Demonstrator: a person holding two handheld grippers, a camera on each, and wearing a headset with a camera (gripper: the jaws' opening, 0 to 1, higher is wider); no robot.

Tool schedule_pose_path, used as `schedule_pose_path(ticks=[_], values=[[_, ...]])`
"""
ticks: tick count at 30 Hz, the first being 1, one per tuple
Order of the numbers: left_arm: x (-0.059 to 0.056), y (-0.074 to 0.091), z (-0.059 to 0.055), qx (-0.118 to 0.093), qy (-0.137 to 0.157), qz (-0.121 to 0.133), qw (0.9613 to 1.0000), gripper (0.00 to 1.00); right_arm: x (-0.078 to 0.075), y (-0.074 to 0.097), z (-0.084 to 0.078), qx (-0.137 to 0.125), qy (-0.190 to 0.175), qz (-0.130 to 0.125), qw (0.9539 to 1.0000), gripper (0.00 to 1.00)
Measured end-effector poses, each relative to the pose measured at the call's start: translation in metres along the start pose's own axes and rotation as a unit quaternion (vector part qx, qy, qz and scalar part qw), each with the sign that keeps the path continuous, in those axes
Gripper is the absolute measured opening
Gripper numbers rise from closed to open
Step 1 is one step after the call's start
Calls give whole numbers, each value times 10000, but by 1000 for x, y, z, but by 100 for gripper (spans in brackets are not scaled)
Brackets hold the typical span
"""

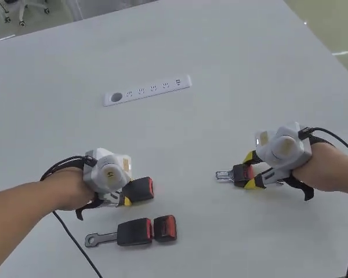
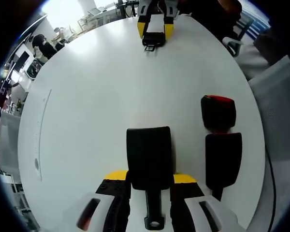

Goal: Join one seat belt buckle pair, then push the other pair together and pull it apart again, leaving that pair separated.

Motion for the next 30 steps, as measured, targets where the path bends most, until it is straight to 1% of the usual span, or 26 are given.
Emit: schedule_pose_path(ticks=[3, 10, 12, 16, 18, 20, 24, 30], values=[[0, 0, 0, -13, 13, -14, 10000, 31, 1, -2, 3, -84, -89, -28, 9999, 32], [0, -1, 0, 1, -12, -76, 10000, 31, 7, -9, 16, -121, -21, 19, 9999, 32], [1, -1, 0, 4, -15, -87, 10000, 31, 11, -13, 23, -144, 7, 46, 9999, 32], [1, -1, 0, -2, -18, -88, 10000, 31, 18, -27, 45, -253, 48, 108, 9996, 32], [1, -1, 0, -1, -13, -76, 10000, 31, 24, -35, 57, -331, 155, 127, 9993, 32], [1, -1, 1, 9, -2, -58, 10000, 31, 28, -42, 68, -365, 173, 129, 9991, 32], [1, -1, 2, 34, -1, -57, 10000, 31, 34, -54, 85, -522, 137, 173, 9984, 31], [1, -1, 3, 90, 0, -76, 9999, 31, 38, -70, 107, -642, 163, 161, 9977, 31]])
Point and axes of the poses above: the centre of the closed fingertips' face, and the gripper's own axes: y roughly backward along the fingers, x roughly to its left, z roughly out of its top, the point moved 5 cm from there along y, roughly backward along the fingers, and after that the axes turned 13 degrees about -z, right-handed, at the moved point
